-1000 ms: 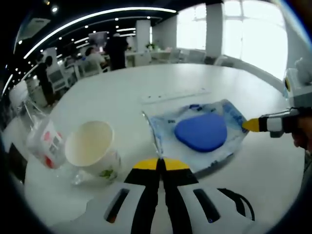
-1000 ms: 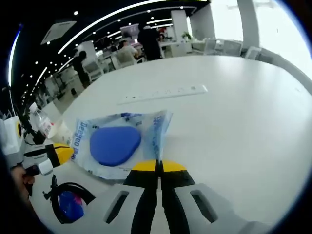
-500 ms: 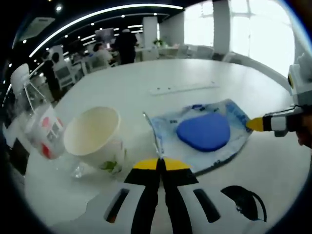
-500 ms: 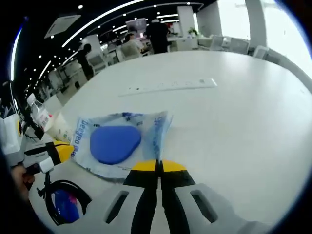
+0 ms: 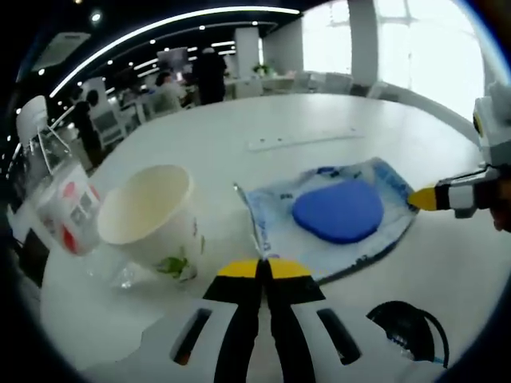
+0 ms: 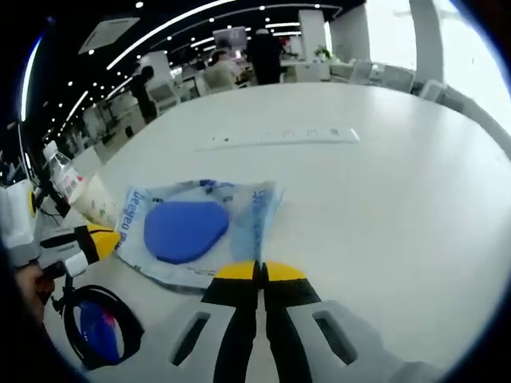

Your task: Arrange the tabletop items into an orderly group along one side of the table until the central work area is clear of visible clutter.

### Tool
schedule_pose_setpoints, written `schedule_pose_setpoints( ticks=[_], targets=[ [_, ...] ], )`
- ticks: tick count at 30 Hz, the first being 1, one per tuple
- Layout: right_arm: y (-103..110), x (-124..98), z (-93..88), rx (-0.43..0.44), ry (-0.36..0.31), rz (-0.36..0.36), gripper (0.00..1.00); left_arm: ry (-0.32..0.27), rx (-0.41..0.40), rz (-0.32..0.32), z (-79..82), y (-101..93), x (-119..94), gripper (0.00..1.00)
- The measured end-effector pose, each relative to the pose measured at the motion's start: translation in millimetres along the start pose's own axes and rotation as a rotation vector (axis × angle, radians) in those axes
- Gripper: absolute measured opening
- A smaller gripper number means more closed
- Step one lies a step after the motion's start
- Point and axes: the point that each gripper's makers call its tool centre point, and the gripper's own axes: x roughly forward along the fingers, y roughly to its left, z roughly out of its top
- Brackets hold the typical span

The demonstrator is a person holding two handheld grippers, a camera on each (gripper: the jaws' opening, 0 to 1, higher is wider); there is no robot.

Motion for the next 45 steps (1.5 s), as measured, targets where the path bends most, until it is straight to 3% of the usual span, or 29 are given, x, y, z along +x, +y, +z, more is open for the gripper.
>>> schedule_pose_setpoints(
  ticks=[7, 14, 18, 20, 23, 28, 31, 35, 40, 45],
  targets=[
    [0, 2, -0.9, 0.030, 0.010, 0.009, 0.03, -0.004, 0.028, 0.016, 0.5, 0.3, 1, 0.00],
    [1, 2, -4.2, 0.002, 0.007, 0.023, 0.08, -0.040, 0.063, 0.033, 1.9, 1.3, 0, 0.02],
    [-1, -1, -0.7, 0.032, -0.024, 0.015, 0.22, -0.049, 0.065, 0.041, 5.7, 3.6, -1, 0.06],
    [3, -3, 6.6, 0.062, -0.072, 0.039, 0.29, -0.056, 0.069, 0.036, 8.9, 3.4, -2, 0.07],
    [6, -11, 10.3, 0.081, -0.101, 0.049, 0.34, -0.064, 0.070, 0.017, 13.1, -0.6, -4, 0.11],
    [15, -24, 20.1, 0.112, -0.156, 0.087, 0.45, -0.071, 0.092, 0.012, 18.1, -3.2, -17, 0.17],
    [24, -33, 23.4, 0.124, -0.181, 0.122, 0.52, -0.092, 0.094, 0.016, 25.6, -1.1, -30, 0.27],
    [39, -46, 20.4, 0.153, -0.181, 0.188, 0.61, -0.115, 0.068, -0.004, 33.0, 1.6, -47, 0.31],
    [52, -61, 18.6, 0.133, -0.197, 0.235, 0.66, -0.127, 0.075, -0.018, 37.4, 1.5, -66, 0.38],
    [68, -76, 13.9, 0.096, -0.200, 0.287, 0.75, -0.145, 0.037, -0.060, 44.3, -3.5, -83, 0.52]
  ],
)
